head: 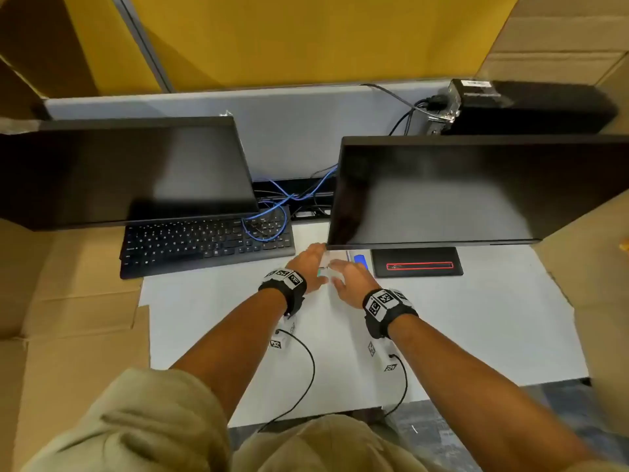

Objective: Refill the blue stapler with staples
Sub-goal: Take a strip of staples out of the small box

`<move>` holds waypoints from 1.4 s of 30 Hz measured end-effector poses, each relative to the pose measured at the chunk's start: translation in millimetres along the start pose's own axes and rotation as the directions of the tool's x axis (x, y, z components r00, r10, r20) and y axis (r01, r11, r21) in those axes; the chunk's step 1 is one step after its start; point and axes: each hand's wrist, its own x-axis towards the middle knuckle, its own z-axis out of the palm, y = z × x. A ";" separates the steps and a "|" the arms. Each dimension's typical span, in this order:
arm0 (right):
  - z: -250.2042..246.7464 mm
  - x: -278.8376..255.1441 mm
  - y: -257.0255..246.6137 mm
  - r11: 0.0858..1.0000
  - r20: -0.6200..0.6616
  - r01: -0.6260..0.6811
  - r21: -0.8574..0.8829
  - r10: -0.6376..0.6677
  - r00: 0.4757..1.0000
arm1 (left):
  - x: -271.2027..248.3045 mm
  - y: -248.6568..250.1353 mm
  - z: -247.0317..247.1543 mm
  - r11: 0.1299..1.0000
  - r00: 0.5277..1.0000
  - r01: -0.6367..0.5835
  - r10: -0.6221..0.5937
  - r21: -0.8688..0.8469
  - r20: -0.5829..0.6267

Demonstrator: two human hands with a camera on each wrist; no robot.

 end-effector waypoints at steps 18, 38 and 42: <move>50.9 -38.1 2.2 0.977 -0.050 0.031 0.212 -0.021 0.999 | -65.8 -27.9 20.3 0.955 0.991 0.131 -0.118 -0.265 0.066; 27.9 -23.7 -20.6 0.969 0.060 0.142 -0.204 -0.132 0.989 | -67.4 -19.7 27.3 0.975 0.992 0.130 -0.127 -0.178 0.029; 20.4 -21.3 -25.4 0.965 0.107 0.150 -0.215 -0.129 0.986 | -67.4 -17.6 25.4 0.976 0.991 0.132 -0.131 -0.170 0.022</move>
